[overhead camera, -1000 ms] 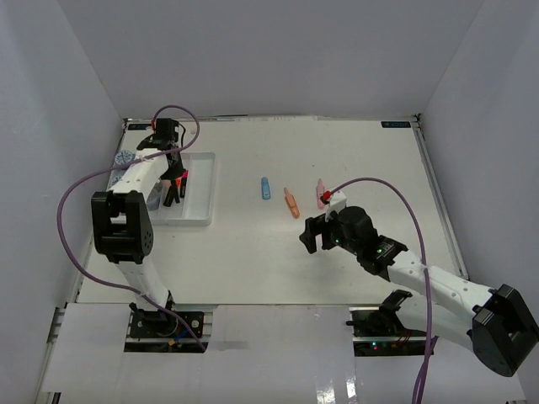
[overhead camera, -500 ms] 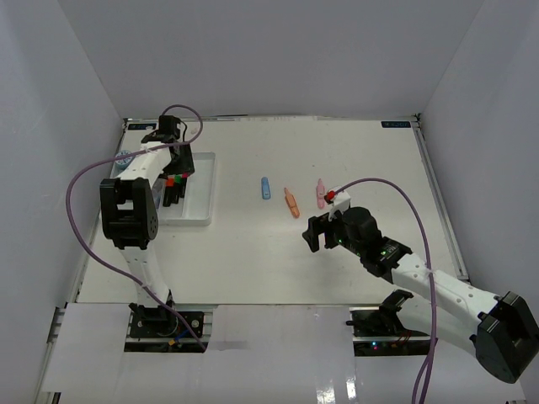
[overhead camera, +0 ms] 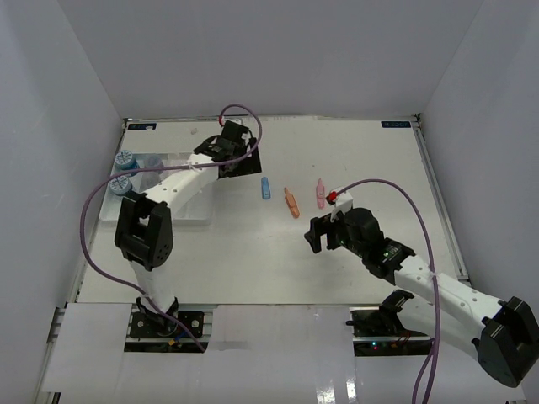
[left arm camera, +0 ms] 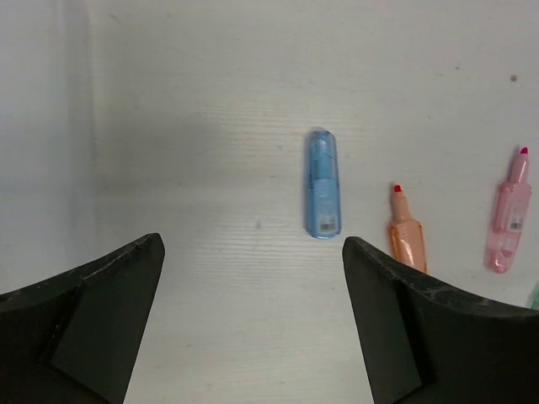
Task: Sort the stationery into containers
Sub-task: Pick up the pen from the center of the board.
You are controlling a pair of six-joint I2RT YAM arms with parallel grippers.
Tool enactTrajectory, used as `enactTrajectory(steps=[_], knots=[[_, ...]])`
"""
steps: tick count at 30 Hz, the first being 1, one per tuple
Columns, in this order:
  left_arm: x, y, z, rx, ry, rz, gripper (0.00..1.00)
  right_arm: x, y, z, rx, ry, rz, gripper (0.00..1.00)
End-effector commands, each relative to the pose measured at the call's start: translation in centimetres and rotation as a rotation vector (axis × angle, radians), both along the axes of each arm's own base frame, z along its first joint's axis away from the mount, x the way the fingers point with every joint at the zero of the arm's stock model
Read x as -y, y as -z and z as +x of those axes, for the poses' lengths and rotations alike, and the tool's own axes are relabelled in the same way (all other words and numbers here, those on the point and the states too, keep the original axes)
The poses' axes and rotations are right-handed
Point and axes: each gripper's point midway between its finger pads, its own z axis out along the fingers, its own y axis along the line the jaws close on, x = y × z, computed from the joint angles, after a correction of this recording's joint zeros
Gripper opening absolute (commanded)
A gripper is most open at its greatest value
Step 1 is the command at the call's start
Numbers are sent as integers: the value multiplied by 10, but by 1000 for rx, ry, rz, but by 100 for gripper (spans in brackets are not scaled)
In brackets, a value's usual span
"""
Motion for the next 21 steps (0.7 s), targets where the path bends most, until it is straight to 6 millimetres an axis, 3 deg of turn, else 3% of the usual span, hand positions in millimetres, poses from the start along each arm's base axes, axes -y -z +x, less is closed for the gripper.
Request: enactTrajectory(steps=[1, 5, 8, 15, 21], knots=[[20, 12, 13, 6, -115, -25, 98, 1, -19, 5, 44, 19, 29, 90], [64, 32, 14, -5, -81, -20, 98, 6, -21, 1, 37, 25, 21, 90], [81, 47, 19, -7, -71, 4, 97, 10, -19, -2, 34, 29, 19, 90], [92, 80, 25, -46, -80, 13, 88, 16, -14, -7, 19, 44, 14, 90], [98, 98, 17, -78, -71, 26, 74, 14, -13, -8, 9, 37, 17, 90]])
